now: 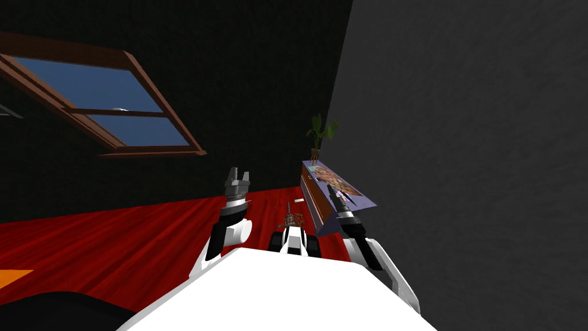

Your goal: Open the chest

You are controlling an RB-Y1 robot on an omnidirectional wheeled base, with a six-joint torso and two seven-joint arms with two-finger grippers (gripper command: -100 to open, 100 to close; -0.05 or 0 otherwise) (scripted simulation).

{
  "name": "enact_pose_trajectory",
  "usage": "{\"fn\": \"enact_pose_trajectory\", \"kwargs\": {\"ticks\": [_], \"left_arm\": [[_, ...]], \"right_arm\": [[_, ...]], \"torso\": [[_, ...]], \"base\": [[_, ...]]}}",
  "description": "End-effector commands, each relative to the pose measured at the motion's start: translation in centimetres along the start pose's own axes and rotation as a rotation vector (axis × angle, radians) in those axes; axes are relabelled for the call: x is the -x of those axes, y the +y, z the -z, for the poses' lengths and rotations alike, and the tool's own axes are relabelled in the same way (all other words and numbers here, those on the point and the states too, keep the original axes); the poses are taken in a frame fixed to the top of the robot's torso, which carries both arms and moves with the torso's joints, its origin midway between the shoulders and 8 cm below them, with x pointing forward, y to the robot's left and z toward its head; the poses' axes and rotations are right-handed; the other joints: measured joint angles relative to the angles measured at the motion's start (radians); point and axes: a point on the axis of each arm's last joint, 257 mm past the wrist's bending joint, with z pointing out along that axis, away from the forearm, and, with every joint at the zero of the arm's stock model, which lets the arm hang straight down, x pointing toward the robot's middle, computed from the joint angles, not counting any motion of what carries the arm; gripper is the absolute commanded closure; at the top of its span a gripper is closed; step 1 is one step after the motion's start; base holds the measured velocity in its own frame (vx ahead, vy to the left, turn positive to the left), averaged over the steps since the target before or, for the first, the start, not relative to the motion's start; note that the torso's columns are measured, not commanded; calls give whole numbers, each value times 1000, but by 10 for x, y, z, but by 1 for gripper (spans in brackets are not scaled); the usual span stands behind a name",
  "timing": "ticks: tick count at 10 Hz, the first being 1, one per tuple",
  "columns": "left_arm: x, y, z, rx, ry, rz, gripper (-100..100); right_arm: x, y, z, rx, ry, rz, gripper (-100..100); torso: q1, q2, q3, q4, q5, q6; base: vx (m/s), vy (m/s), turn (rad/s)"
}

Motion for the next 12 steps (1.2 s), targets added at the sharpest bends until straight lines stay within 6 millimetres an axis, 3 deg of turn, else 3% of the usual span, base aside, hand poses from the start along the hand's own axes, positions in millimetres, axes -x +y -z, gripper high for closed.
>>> {"fn": "enact_pose_trajectory", "kwargs": {"ticks": [1, 3, 4, 6, 7, 8, 9, 10, 11, 12], "left_arm": [[0, 0, 0, 0, 0, 0, 0], [0, 0, 0, 0, 0, 0, 0], [0, 0, 0, 0, 0, 0, 0], [0, 0, 0, 0, 0, 0, 0], [0, 0, 0, 0, 0, 0, 0], [0, 0, 0, 0, 0, 0, 0], [0, 0, 0, 0, 0, 0, 0], [0, 0, 0, 0, 0, 0, 0], [0, 0, 0, 0, 0, 0, 0], [0, 0, 0, 0, 0, 0, 0]], "right_arm": [[-24, -26, 2, -62, 69, 112, -100], [-50, -61, 9, -132, 163, 255, -100], [-50, -62, 9, -137, 165, 272, -100], [-71, -101, 21, -204, 265, 427, -100], [-71, -102, 21, -206, 268, 445, -100], [-80, -123, 29, -240, 319, 526, -100], [-80, -123, 29, -238, 320, 536, -100], [-86, -144, 39, -270, 373, 621, -100], [-86, -144, 39, -269, 374, 629, -100], [-88, -162, 46, -293, 421, 720, -100]], "torso": [[0, -2, -1, -1, 0, 0], [0, 1, 1, 0, 0, 0], [0, -1, 0, 0, 0, 0], [1, 1, 1, 0, 0, 0], [2, -1, 0, 0, 0, 0], [0, 1, 0, 0, 0, 1], [0, 2, 1, 1, 0, 0], [-2, 3, 2, 1, 0, 1], [-1, 1, 1, 0, 0, 0], [0, 0, 0, 0, 0, 0]], "base": [[101, 35, 62], [116, 37, 193], [90, 29, 108], [113, 53, 230], [99, 54, 93], [76, 48, 150], [60, 23, 91], [71, 28, 153], [67, 24, 101], [77, 35, 213]]}}
